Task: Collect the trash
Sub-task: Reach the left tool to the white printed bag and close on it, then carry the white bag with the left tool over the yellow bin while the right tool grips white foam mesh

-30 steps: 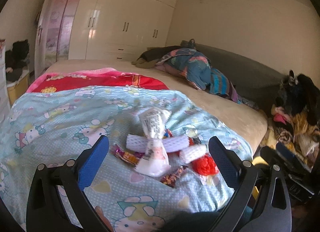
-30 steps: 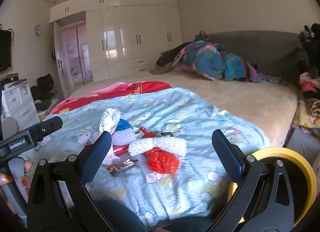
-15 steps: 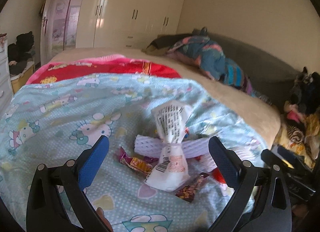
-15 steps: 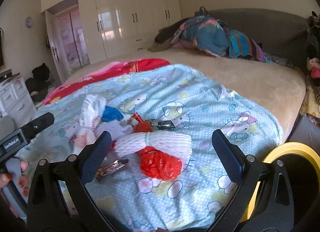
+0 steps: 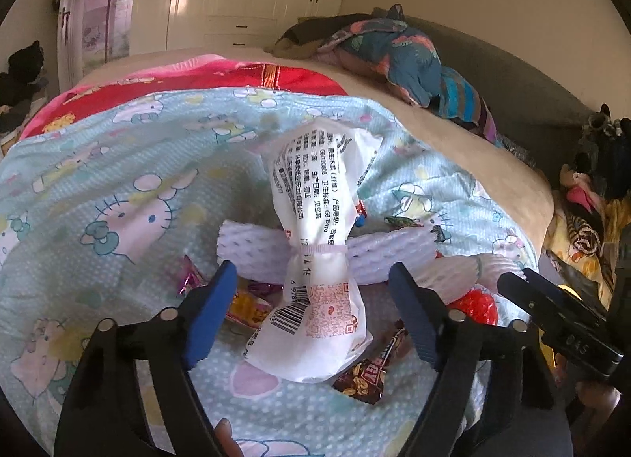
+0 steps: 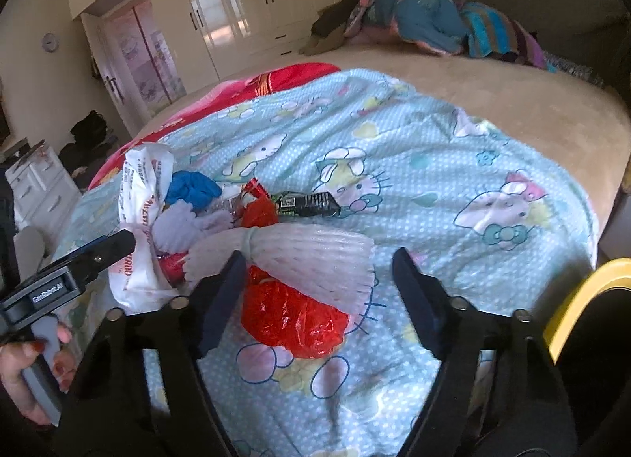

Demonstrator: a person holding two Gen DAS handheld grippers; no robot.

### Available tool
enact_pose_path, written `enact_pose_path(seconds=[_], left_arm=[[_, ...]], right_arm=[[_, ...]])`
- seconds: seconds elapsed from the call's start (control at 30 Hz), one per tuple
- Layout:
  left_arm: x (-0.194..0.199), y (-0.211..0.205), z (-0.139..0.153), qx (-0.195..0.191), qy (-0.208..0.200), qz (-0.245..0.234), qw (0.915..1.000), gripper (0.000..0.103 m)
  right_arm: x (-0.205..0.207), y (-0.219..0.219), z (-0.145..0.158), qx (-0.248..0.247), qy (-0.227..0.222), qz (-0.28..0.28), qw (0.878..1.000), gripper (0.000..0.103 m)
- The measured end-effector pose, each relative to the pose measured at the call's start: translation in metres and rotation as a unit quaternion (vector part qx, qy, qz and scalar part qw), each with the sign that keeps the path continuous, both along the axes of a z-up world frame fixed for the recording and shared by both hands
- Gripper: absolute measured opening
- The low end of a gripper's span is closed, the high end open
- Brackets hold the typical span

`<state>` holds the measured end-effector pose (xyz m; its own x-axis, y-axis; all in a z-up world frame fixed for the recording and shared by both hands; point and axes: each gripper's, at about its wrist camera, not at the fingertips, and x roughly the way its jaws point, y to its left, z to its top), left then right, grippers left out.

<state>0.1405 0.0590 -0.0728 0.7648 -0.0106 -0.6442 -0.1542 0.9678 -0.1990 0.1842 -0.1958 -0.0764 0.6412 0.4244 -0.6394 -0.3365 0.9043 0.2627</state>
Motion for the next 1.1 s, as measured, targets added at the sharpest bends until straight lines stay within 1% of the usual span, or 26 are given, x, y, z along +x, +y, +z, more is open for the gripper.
enact_pose_path(seconds=[0.03, 0.07, 0.1, 0.13, 0.17, 0.2, 0.23, 0.27, 0.3, 0.33, 0.43, 0.53, 0.83, 1.1], left_arm=[[0.001, 0.001, 0.000, 0.000, 0.001, 0.000, 1.0000, 0.069], [0.001, 0.000, -0.002, 0.001, 0.002, 0.000, 1.0000, 0.064], [0.002, 0.000, -0.002, 0.001, 0.004, -0.001, 1.0000, 0.062], [0.003, -0.001, -0.003, 0.001, 0.006, -0.002, 1.0000, 0.057], [0.004, -0.001, -0.005, -0.001, 0.012, -0.004, 0.9999, 0.052], [0.005, -0.002, -0.006, -0.002, 0.016, -0.006, 0.9998, 0.049], [0.006, -0.002, -0.007, -0.004, 0.020, -0.007, 0.9998, 0.042], [0.006, -0.003, -0.008, -0.005, 0.023, -0.009, 0.9997, 0.038], [0.006, -0.004, -0.008, -0.004, 0.024, -0.012, 0.9996, 0.037], [0.006, -0.005, -0.008, -0.002, 0.023, -0.013, 0.9996, 0.033], [0.003, -0.007, -0.003, 0.001, 0.015, -0.016, 0.9998, 0.030], [-0.005, -0.009, 0.005, 0.003, 0.002, -0.015, 0.9999, 0.029], [-0.029, -0.012, 0.045, -0.011, -0.051, -0.019, 0.9985, 0.029], [-0.043, -0.031, 0.073, -0.014, -0.084, -0.049, 0.9952, 0.029]], right_arm=[[0.002, 0.000, -0.002, 0.002, 0.004, 0.003, 1.000, 0.049], [0.003, 0.000, -0.003, 0.004, 0.007, 0.005, 1.000, 0.045], [0.004, -0.001, -0.004, 0.006, 0.010, 0.006, 1.000, 0.038], [0.004, -0.001, -0.005, 0.009, 0.013, 0.008, 1.000, 0.033], [0.003, -0.002, -0.006, 0.012, 0.014, 0.009, 1.000, 0.030], [0.002, -0.002, -0.006, 0.013, 0.013, 0.009, 1.000, 0.025], [0.000, -0.003, -0.005, 0.013, 0.011, 0.009, 1.000, 0.021], [-0.003, -0.005, -0.005, 0.014, 0.008, 0.009, 1.000, 0.019], [-0.004, -0.006, -0.004, 0.015, 0.007, 0.009, 1.000, 0.014], [-0.006, -0.008, -0.002, 0.016, 0.003, 0.010, 1.000, 0.011], [-0.012, -0.011, 0.003, 0.016, -0.011, 0.012, 1.000, 0.007], [-0.018, -0.013, 0.009, 0.020, -0.022, 0.014, 0.999, 0.006], [-0.042, -0.027, 0.037, 0.033, -0.058, 0.012, 0.998, 0.005], [-0.060, -0.052, 0.062, 0.025, -0.091, -0.019, 0.995, 0.004]])
